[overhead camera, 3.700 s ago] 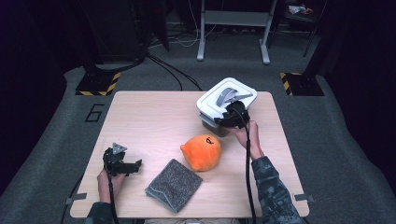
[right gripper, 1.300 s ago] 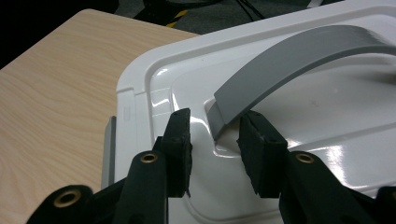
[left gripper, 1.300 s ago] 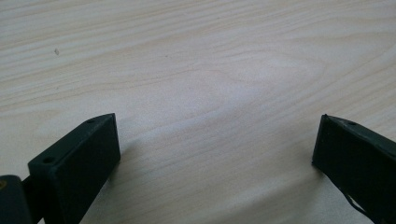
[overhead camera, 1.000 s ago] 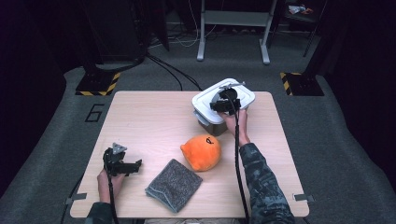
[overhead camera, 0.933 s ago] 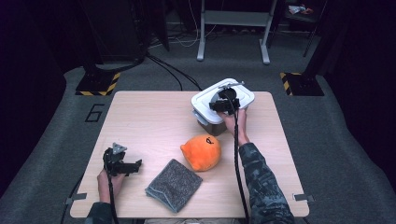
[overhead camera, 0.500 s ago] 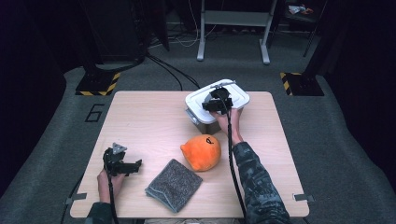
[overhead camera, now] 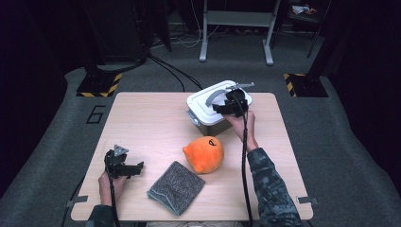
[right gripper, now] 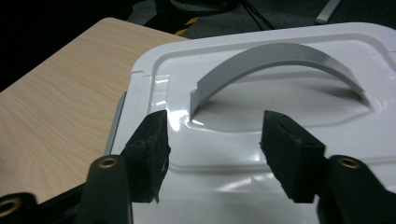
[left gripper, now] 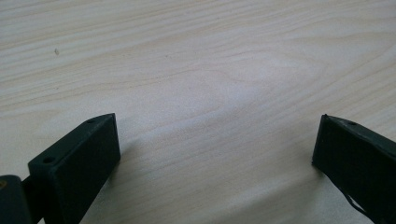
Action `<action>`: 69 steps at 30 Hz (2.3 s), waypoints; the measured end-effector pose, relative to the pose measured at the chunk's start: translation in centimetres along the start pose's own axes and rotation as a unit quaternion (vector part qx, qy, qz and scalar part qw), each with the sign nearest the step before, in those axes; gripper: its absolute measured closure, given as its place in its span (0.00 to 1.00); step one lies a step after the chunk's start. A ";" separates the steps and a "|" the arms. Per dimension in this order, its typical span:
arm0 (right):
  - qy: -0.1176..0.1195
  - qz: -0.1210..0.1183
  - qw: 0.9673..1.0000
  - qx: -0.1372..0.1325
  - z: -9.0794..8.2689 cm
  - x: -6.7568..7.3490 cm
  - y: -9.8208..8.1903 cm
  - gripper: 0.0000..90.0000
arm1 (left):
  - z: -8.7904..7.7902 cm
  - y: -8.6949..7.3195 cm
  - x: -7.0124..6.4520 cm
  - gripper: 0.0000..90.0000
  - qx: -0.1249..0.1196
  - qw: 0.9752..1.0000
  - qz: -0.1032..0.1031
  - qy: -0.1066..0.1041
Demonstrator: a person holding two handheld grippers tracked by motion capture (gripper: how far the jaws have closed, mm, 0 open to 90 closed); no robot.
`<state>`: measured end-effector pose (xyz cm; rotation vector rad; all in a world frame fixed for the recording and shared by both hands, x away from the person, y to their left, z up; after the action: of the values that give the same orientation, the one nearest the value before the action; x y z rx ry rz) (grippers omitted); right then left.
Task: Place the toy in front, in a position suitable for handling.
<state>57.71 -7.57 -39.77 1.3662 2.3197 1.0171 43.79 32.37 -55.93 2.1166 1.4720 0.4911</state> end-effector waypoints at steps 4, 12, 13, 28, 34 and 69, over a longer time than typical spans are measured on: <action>-0.011 0.004 1.000 -0.004 -1.3 -0.9 -1.3 0.36 | 0.0 0.0 0.0 0.00 0.000 1.000 0.000 0.000; -0.048 0.013 0.999 0.001 -3.5 -3.5 -6.5 0.28 | 0.0 0.0 0.0 0.00 0.000 1.000 0.000 0.000; -0.048 0.013 0.999 0.001 -3.5 -3.5 -6.5 0.28 | 0.0 0.0 0.0 0.00 0.000 1.000 0.000 0.000; -0.090 0.064 0.993 0.038 -2.2 -8.4 -17.8 0.17 | 0.0 0.0 0.0 0.00 0.000 1.000 0.000 0.000; -0.099 0.087 0.991 0.037 -1.4 -10.1 -20.3 0.16 | 0.1 0.2 0.1 0.00 0.001 1.000 -0.005 0.003; -0.128 0.062 0.989 0.039 -0.3 -10.3 -21.4 0.16 | -0.2 17.4 -9.7 0.01 -0.036 0.993 0.098 -0.047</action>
<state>48.79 -23.08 -55.43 1.5852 2.1280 0.7396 53.43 18.39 -45.50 2.2062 1.1827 0.5012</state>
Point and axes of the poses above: each handheld gripper's, and its own axes: z roughly forward along the jaws, y roughly out of its top, x roughly to its left, the point moved 4 cm from there along z, roughly forward along the jaws, and after that the axes turned 10 degrees about x, right-handed, at the moved point
